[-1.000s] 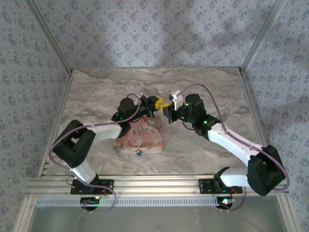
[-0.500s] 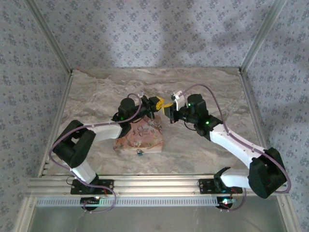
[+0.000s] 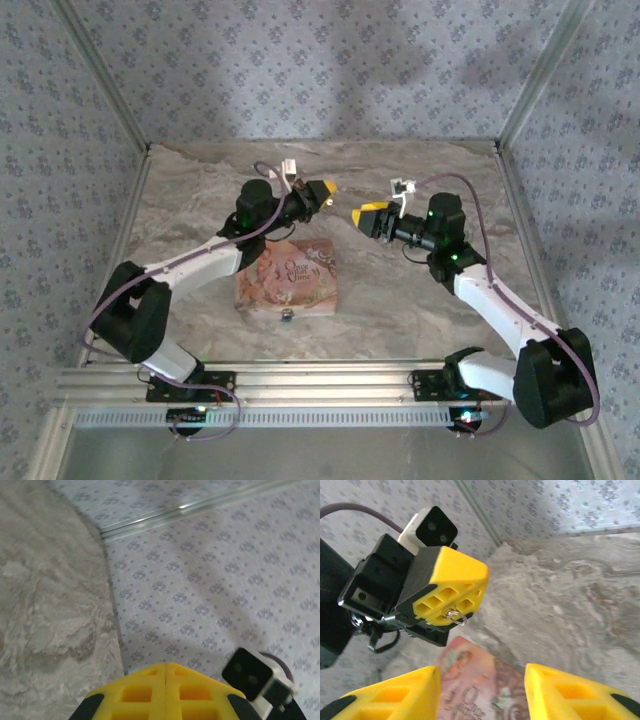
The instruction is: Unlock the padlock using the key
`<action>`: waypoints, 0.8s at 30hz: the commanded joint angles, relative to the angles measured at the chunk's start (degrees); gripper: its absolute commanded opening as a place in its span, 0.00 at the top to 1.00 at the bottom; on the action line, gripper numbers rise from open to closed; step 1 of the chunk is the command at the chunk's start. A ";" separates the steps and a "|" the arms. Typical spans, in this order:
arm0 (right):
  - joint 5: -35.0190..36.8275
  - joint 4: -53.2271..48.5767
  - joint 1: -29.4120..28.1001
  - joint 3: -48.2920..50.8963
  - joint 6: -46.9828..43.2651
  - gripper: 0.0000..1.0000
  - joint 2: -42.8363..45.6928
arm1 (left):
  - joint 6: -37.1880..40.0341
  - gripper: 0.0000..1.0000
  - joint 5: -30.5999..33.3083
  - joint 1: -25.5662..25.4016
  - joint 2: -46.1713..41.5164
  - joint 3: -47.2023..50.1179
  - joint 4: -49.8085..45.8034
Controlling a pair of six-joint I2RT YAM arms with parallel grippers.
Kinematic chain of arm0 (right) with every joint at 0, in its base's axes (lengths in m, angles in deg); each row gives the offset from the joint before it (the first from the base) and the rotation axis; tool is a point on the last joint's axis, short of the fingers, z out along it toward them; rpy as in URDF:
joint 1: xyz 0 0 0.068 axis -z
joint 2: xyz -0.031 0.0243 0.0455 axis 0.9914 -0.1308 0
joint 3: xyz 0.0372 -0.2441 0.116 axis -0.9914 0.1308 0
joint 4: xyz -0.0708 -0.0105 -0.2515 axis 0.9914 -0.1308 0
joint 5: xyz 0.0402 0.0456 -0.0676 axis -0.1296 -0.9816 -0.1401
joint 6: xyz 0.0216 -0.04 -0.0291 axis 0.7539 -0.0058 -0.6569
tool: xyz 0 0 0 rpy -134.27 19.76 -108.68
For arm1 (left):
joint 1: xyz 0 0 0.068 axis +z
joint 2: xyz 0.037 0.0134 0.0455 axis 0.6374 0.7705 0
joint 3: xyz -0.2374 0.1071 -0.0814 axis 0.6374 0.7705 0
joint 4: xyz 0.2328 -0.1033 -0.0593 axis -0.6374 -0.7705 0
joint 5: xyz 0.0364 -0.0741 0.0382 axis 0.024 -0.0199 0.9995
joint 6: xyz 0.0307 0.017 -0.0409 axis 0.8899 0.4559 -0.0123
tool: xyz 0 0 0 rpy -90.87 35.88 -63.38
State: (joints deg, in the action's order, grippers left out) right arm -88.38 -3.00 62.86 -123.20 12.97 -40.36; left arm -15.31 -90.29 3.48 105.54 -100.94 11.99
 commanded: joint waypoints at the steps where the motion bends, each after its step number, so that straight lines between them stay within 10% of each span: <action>1: -5.39 10.46 0.04 0.21 7.39 0.45 -1.54 | 10.27 1.00 -3.48 -1.18 -1.94 -2.77 -2.32; 24: -6.47 23.28 -3.45 -2.78 17.32 0.58 -10.63 | 10.17 1.00 -5.16 -2.08 -1.90 -2.68 0.54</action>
State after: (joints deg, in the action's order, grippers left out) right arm -94.32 17.52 59.80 -123.79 29.01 -50.61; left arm -6.17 -94.40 1.65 104.63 -103.04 10.27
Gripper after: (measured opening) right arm 0.428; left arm 0.060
